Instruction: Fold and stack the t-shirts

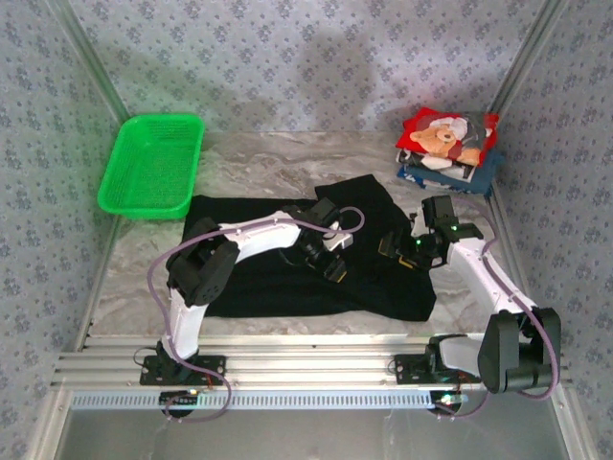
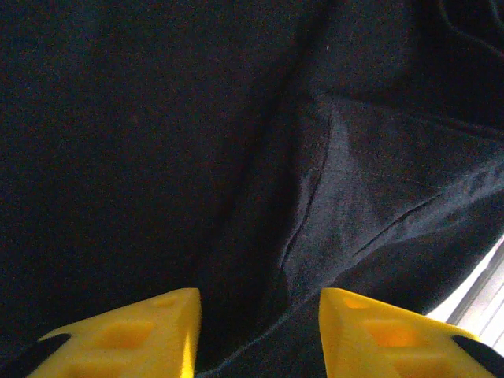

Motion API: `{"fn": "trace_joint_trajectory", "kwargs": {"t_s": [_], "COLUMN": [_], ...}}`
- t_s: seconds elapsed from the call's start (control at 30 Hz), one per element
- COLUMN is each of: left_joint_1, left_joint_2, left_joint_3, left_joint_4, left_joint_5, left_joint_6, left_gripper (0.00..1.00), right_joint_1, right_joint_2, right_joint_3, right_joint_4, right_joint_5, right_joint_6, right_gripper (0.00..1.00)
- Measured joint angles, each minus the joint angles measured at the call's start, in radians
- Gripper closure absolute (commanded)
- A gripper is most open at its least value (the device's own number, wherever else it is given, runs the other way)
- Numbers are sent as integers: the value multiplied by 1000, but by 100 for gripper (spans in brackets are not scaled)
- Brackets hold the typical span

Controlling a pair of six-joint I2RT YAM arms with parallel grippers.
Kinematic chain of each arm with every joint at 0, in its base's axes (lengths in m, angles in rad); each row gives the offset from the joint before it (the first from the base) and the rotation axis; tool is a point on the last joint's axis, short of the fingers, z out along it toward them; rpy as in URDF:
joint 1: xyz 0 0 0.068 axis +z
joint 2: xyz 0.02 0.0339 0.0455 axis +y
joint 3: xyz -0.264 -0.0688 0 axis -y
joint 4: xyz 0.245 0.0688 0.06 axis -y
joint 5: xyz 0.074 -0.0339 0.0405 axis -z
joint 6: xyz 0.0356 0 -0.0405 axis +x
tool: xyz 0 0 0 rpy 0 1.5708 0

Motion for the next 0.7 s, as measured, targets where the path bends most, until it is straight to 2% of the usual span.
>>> {"fn": "trace_joint_trajectory", "kwargs": {"t_s": [0.17,0.47,0.7], "left_joint_1": [-12,-14,9], "left_joint_2": [19,29,29], "left_joint_3": [0,23,109], "left_joint_4": [-1,-27,-54], "left_joint_5": [0,-1,1], "left_joint_6": [10,19,18], "left_gripper": [68,91,99], "right_joint_1": [0,0,0], "right_joint_2": [1,1,1], "right_joint_3": [0,0,0], "right_joint_4": [0,0,0], "right_joint_5": [0,0,0], "right_joint_6": [0,0,1], "right_gripper": [37,37,37]}}
